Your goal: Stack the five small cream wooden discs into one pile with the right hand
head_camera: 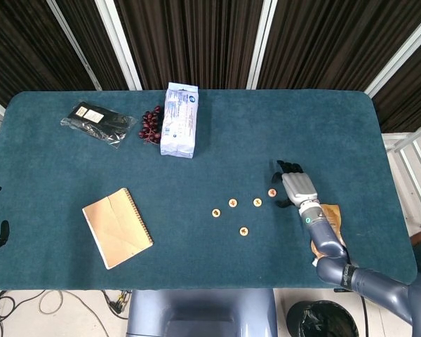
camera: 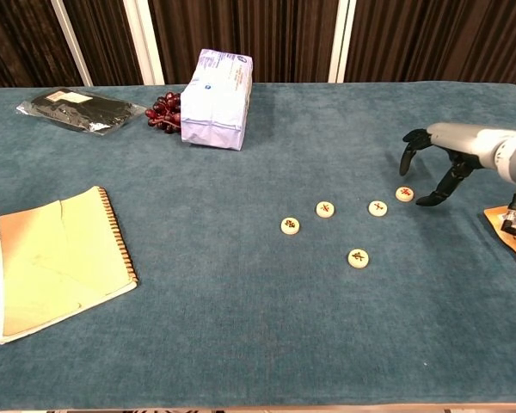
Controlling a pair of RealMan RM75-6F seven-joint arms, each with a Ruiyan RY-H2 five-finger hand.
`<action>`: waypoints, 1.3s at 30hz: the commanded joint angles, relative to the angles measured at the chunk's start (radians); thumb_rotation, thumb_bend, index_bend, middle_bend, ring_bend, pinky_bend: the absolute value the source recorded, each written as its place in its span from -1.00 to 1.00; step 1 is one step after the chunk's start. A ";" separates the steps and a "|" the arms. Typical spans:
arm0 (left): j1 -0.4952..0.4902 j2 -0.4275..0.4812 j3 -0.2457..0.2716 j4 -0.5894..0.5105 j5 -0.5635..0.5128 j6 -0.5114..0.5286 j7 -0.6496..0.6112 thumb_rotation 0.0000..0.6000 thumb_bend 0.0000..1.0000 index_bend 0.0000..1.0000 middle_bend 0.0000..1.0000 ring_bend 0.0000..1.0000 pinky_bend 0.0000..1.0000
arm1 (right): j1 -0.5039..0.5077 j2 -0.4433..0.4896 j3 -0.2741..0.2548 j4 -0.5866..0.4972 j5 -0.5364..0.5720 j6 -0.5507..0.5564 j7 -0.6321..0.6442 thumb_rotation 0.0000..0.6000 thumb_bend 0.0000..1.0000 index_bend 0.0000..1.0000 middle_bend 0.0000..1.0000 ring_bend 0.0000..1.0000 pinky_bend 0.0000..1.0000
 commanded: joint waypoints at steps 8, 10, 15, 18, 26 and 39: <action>0.000 0.001 -0.002 0.000 -0.005 -0.001 -0.001 1.00 -0.03 -0.72 -1.00 -1.00 -1.00 | 0.023 -0.032 0.006 0.040 0.001 -0.010 0.002 1.00 -0.27 -0.14 -1.00 -1.00 -1.00; 0.000 0.001 -0.002 0.000 -0.004 -0.001 -0.002 1.00 -0.03 -0.72 -1.00 -1.00 -1.00 | 0.026 -0.037 0.007 0.048 0.007 -0.015 0.001 1.00 -0.24 -0.13 -1.00 -1.00 -1.00; 0.001 0.001 -0.003 0.000 -0.006 0.000 -0.002 1.00 -0.03 -0.72 -1.00 -1.00 -1.00 | 0.034 -0.047 0.005 0.069 0.017 -0.028 -0.005 1.00 -0.21 -0.12 -1.00 -1.00 -1.00; 0.001 0.001 -0.003 0.001 -0.007 -0.001 -0.002 1.00 -0.03 -0.72 -1.00 -1.00 -1.00 | 0.034 -0.047 0.004 0.073 0.019 -0.029 -0.005 1.00 -0.22 -0.12 -1.00 -1.00 -1.00; 0.000 0.001 -0.003 0.002 -0.007 -0.002 -0.001 1.00 -0.03 -0.72 -1.00 -1.00 -1.00 | 0.026 -0.039 -0.002 0.069 0.022 -0.033 0.002 1.00 -0.21 -0.11 -1.00 -1.00 -1.00; 0.001 0.001 -0.003 0.001 -0.010 -0.005 -0.001 1.00 -0.03 -0.71 -1.00 -1.00 -1.00 | 0.022 -0.049 -0.007 0.084 0.014 -0.035 0.018 1.00 -0.22 -0.01 -1.00 -1.00 -1.00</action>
